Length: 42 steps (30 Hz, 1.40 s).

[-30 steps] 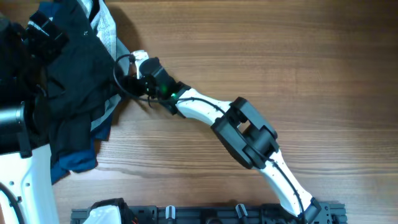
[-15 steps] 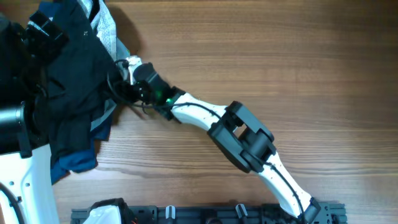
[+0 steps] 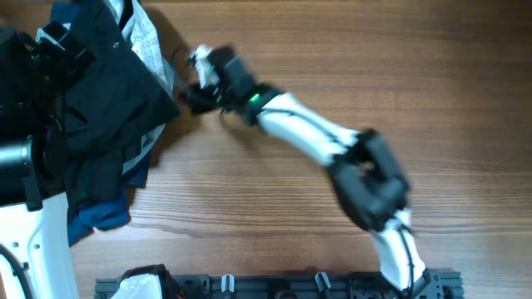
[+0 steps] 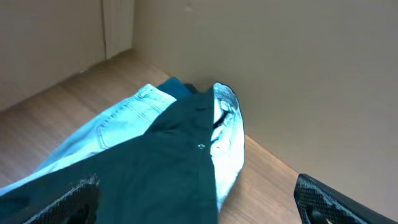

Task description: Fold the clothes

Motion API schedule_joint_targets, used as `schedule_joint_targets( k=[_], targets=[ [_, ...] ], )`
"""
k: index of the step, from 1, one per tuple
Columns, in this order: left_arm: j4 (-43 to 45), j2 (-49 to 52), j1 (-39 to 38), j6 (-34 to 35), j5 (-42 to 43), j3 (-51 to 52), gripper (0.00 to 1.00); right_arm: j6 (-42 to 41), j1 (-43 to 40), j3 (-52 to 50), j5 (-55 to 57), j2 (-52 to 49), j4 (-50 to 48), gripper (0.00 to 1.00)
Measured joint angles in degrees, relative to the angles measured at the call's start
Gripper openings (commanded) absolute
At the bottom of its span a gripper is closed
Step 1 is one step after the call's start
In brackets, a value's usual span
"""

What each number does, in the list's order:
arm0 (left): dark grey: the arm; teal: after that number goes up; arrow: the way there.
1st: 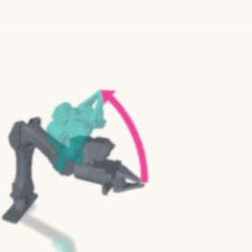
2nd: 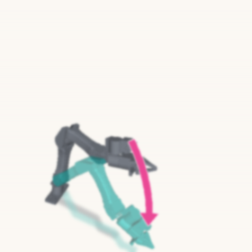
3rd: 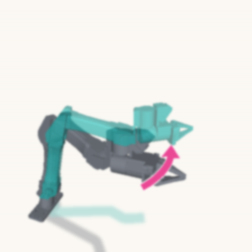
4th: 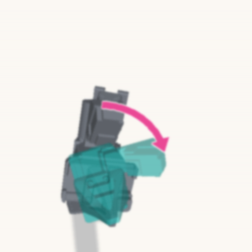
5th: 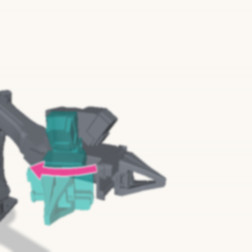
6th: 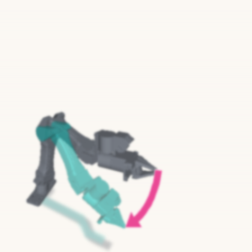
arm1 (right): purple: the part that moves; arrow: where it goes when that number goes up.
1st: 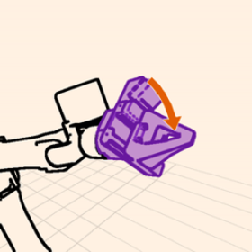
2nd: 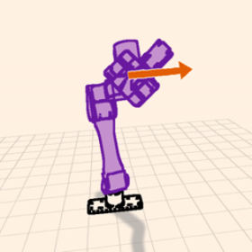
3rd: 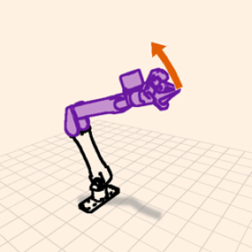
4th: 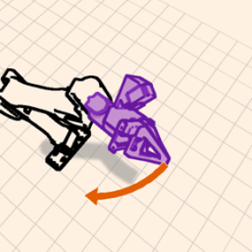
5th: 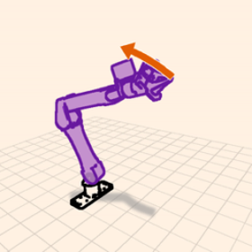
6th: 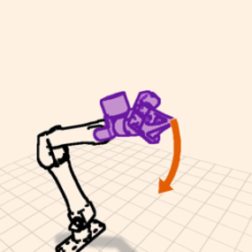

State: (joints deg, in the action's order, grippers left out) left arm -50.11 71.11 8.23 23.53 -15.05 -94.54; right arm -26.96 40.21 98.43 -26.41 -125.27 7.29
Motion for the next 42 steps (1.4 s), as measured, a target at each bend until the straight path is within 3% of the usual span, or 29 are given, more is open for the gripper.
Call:
schedule_joint_targets(
  k=[5, 9, 10, 13, 15, 19, 25, 29, 37, 42],
  targets=[
    [1.4, 0.0, 0.0, 0.2, 3.6, 0.0, 0.98, 9.0, -8.6, 1.3, -2.3, 20.3, 12.0, 0.04],
    [2.6, 0.0, 0.0, 0.2, 7.8, 0.0, 0.95, 14.1, -11.3, 2.1, -3.0, 29.4, 17.2, 0.06],
    [2.6, 0.1, 0.0, 0.3, 9.0, 0.0, 0.93, 15.0, -11.3, 2.3, -3.3, 30.2, 18.3, 0.15],
    [1.5, 0.6, 0.0, 0.6, 11.8, 0.0, 0.91, 15.8, -11.1, 2.3, -3.6, 28.8, 20.6, 0.6],
    [-1.6, 1.7, 0.0, 0.5, 14.1, -0.1, 0.91, 16.0, -11.4, 2.1, -3.6, 27.1, 21.0, 0.72],
    [-6.7, 8.4, -2.2, -1.1, 17.5, -0.2, 0.91, 15.5, -13.9, 2.1, -3.7, 26.5, 21.0, 0.86],
    [-10.5, 25.8, -11.6, -4.4, 17.9, -0.1, 0.85, 15.0, -23.8, 2.1, -4.2, 26.5, 27.4, 0.95],
    [-11.8, 36.8, -17.2, -5.2, 13.2, 0.0, 0.83, 14.9, -31.7, 2.1, -4.2, 26.5, 31.1, 0.96],
    [-11.2, 41.9, -18.0, 0.7, -5.4, 0.1, 0.86, 16.6, -33.0, 2.1, -4.5, 24.9, 32.1, 0.96],
    [-7.2, 42.6, -18.0, 1.1, -12.1, 0.1, 0.89, 16.8, -33.0, 1.7, -4.5, 23.0, 31.3, 0.96]
  ],
)
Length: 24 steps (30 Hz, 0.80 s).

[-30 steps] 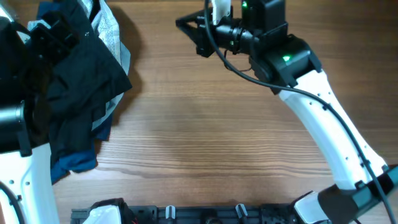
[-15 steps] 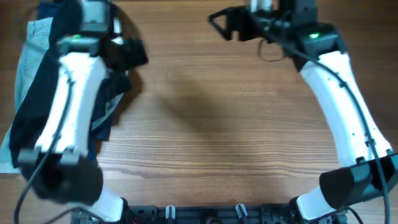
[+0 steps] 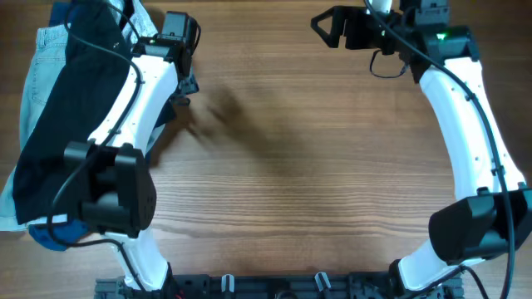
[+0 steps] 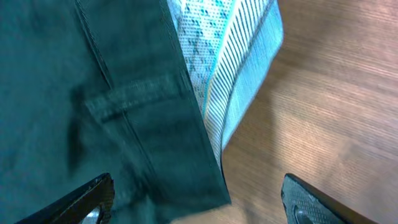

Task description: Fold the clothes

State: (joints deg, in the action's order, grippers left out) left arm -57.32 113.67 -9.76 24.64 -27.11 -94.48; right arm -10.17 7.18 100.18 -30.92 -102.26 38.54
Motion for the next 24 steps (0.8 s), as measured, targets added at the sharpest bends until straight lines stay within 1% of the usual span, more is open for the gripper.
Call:
schedule_joint_targets(
  k=[2, 3, 5, 6, 7, 8, 9, 10, 12, 13, 19, 20, 21, 22, 23, 24],
  targets=[
    [0.7, 1.2, 0.0, 0.2, -2.3, 0.0, 0.93, 0.0, 0.0, -0.1, 0.0, -0.1, 0.0, 0.96],
    [0.8, 2.1, 0.0, 0.2, -3.5, 0.0, 0.94, 0.0, 0.0, -0.1, -0.2, -0.1, 0.0, 0.96],
    [0.9, 5.1, 0.0, 0.1, -6.0, 0.0, 0.93, 0.0, 0.0, -0.1, -0.2, -0.1, -0.2, 0.96],
    [1.0, 6.7, 0.0, 0.1, -6.7, 0.0, 0.9, 0.0, 0.0, -0.1, -0.2, -0.1, -0.5, 0.96],
    [1.0, 8.2, 0.0, 0.0, -7.2, 0.0, 0.82, 0.0, 0.0, -0.1, -0.2, -0.1, -0.9, 0.96],
    [1.0, 9.3, 0.0, -0.1, -7.6, 0.0, 0.68, 0.0, 0.0, -0.1, -0.2, -0.1, -1.1, 0.96],
    [1.0, 10.2, 0.0, -0.2, -7.8, 0.0, 0.42, 0.0, 0.0, -0.1, -0.2, -0.1, -1.4, 0.96],
    [0.9, 10.8, 0.0, -0.4, -8.1, 0.0, 0.29, 0.0, 0.0, -0.1, -0.2, -0.1, -1.4, 0.96],
    [1.0, 10.9, 0.0, -0.3, -8.3, 0.0, 0.09, 0.0, 0.0, -0.1, -0.2, -0.1, -1.6, 0.95],
    [0.9, 10.9, 0.0, -0.4, -8.5, 0.0, 0.04, 0.0, 0.0, -0.1, -0.2, -0.1, -1.6, 0.95],
    [-0.1, 8.8, 0.0, -0.5, -8.4, 0.0, 0.04, 0.0, 0.0, -0.1, -0.2, -0.1, -1.7, 0.96],
    [-0.1, 7.4, 0.0, -0.5, -8.4, 0.0, 0.12, 0.0, 0.0, -0.1, -0.2, -0.1, -1.7, 0.95],
    [-0.1, 6.3, 0.0, -0.5, -8.4, 0.0, 0.28, 0.0, 0.0, -0.1, -0.2, -0.1, -1.7, 0.95],
    [-0.1, 5.2, 0.0, -0.7, -8.4, 0.0, 0.41, 0.0, 0.0, -0.1, -0.2, -0.1, -1.7, 0.95],
    [0.1, 4.2, 0.0, -0.5, -8.4, 0.0, 0.52, 0.0, 0.0, -0.1, -0.2, -0.1, -1.7, 0.95],
    [0.4, 3.5, 0.0, -0.4, -8.3, 0.0, 0.59, 0.0, 0.0, -0.1, -0.2, -0.1, -1.7, 0.95]
  ],
)
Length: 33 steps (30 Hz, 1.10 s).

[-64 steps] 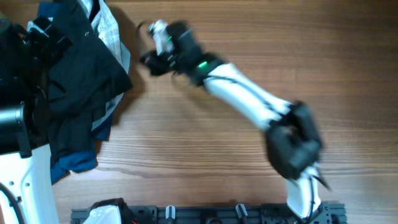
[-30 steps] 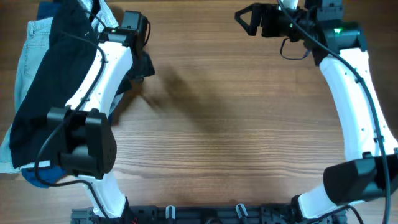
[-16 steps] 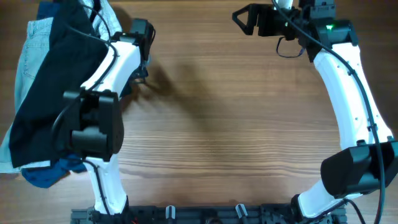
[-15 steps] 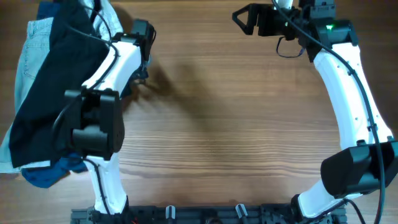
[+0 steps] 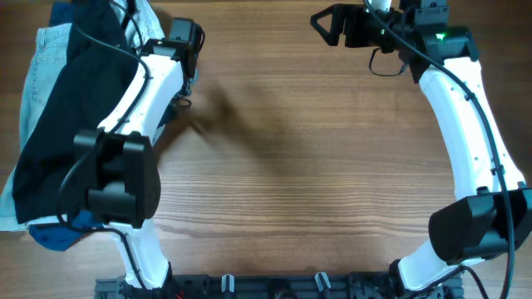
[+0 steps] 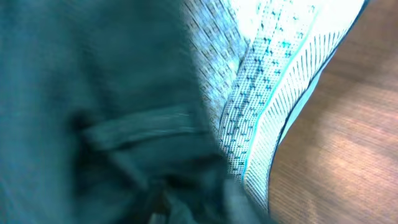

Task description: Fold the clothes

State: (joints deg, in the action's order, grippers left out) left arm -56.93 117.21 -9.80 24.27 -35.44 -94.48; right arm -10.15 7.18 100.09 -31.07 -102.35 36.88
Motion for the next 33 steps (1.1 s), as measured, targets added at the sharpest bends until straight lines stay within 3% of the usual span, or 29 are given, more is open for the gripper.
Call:
schedule_joint_targets(
  k=[7, 10, 17, 19, 21, 23, 25, 27, 30, 33],
  targets=[
    [0.4, 0.2, 0.0, -1.2, 3.1, 0.0, 0.81, 0.0, 0.0, 0.0, 0.0, 0.0, 0.0, 0.96],
    [0.2, 1.2, 0.0, -2.6, 3.5, 0.0, 0.83, 0.0, 0.0, 0.0, 0.0, 0.0, 0.0, 0.96],
    [-1.9, 5.7, 0.0, -7.7, 3.7, 0.0, 0.79, 0.0, 0.0, 0.0, 0.0, 0.0, 0.0, 0.96],
    [-2.3, 5.9, 0.0, -8.7, 3.6, 0.0, 0.61, 0.0, 0.0, 0.0, 0.0, 0.0, 0.0, 0.96],
    [-2.9, 5.9, 0.0, -9.6, 3.6, 0.0, 0.51, 0.0, 0.0, 0.0, 0.0, 0.0, 0.0, 0.96],
    [-4.0, 5.9, 0.0, -10.3, 3.6, 0.0, 0.52, 0.0, 0.0, 0.0, 0.0, 0.0, 0.0, 0.96],
    [-5.3, 6.0, 0.0, -10.3, 3.5, 0.0, 0.69, 0.0, 0.0, 0.0, 0.0, 0.0, 0.0, 0.96],
    [-5.9, 6.2, 0.0, -11.1, 3.1, 0.0, 0.76, 0.0, 0.0, 0.0, 0.0, 0.0, 0.1, 0.96],
    [-6.1, 6.6, 0.0, -11.7, 2.2, 0.0, 0.63, 0.0, 0.0, 0.0, -0.4, 0.0, 0.1, 0.96],
    [-6.1, 6.6, 0.0, -12.0, 1.6, 0.0, 0.63, 0.0, 0.0, 0.0, -0.5, 0.0, 0.2, 0.96]
  ],
)
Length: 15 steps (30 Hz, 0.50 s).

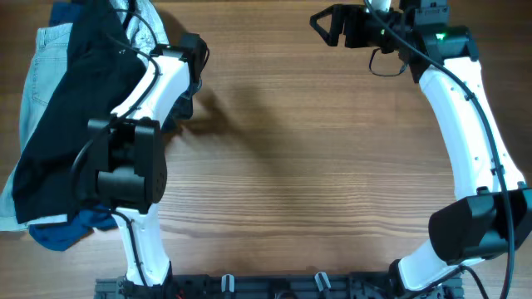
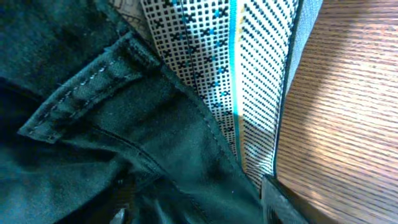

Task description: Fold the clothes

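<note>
A heap of clothes lies at the table's left. On top is a dark garment (image 1: 75, 108), with light jeans (image 1: 37, 75) under it, a white patterned cloth (image 1: 145, 21) at the far corner and a blue piece (image 1: 58, 234) in front. My left gripper (image 1: 179, 104) is down at the heap's right edge. In the left wrist view the left gripper (image 2: 196, 205) straddles a seamed fold of the dark garment (image 2: 124, 124), with a wide gap still between the fingers (image 2: 280, 202). The patterned cloth (image 2: 249, 74) lies beside it. My right gripper (image 1: 324, 23) hangs open and empty at the far right.
Bare wooden table (image 1: 291, 166) stretches from the heap to the right arm. The black mounting rail (image 1: 274, 286) runs along the near edge. The left arm's white links lie over the heap's right side.
The left gripper has come closer onto the dark garment's edge; its fingertips now show on either side of the cloth, nearer together. In the overhead view the left wrist has shifted slightly right. The right arm is unchanged.
First the right arm reached across to the heap's right edge while the left arm sat over the heap. Then the right arm was back at the far right, and the left gripper was open above the dark garment's edge. It was then closer, and is now around that cloth.
</note>
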Motion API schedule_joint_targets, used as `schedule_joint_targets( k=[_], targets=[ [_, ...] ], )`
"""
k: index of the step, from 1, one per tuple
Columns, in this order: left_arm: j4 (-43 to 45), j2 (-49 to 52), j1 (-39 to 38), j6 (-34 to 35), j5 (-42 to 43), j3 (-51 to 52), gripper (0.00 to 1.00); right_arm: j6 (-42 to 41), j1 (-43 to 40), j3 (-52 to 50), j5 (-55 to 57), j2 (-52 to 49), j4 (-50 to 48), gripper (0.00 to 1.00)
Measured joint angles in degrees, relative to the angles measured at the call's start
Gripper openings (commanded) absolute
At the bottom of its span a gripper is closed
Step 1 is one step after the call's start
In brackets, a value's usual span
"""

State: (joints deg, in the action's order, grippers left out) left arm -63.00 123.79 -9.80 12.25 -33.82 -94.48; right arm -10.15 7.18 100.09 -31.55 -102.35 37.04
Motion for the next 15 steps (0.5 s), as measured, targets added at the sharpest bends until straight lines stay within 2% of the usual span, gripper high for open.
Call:
schedule_joint_targets(
  k=[5, 8, 10, 12, 13, 15],
  targets=[
    [0.7, 1.4, 0.0, 0.0, -0.7, 0.0, 0.61, 0.0, 0.0, 0.0, -0.2, 0.0, 0.0, 0.96],
    [1.3, 1.7, 0.0, 0.0, -1.4, 0.0, 0.53, 0.0, 0.0, 0.0, -0.2, 0.0, 0.0, 0.96],
    [1.3, 1.7, 0.0, 0.0, -1.7, 0.0, 0.33, 0.0, 0.0, 0.0, -0.2, 0.0, 0.0, 0.96],
    [1.3, 1.7, -0.3, 0.4, -1.9, 0.0, 0.17, 0.0, 0.0, 0.0, -0.2, 0.0, 0.0, 0.96],
    [1.3, 1.7, -0.5, 0.9, -2.1, 0.0, 0.04, 0.0, 0.0, 0.0, -0.2, 0.0, 0.0, 0.96],
    [1.3, 1.7, -0.9, 2.3, -2.3, 0.0, 0.04, 0.1, 0.0, 0.0, -0.2, 0.0, 0.0, 0.96]
  ],
)
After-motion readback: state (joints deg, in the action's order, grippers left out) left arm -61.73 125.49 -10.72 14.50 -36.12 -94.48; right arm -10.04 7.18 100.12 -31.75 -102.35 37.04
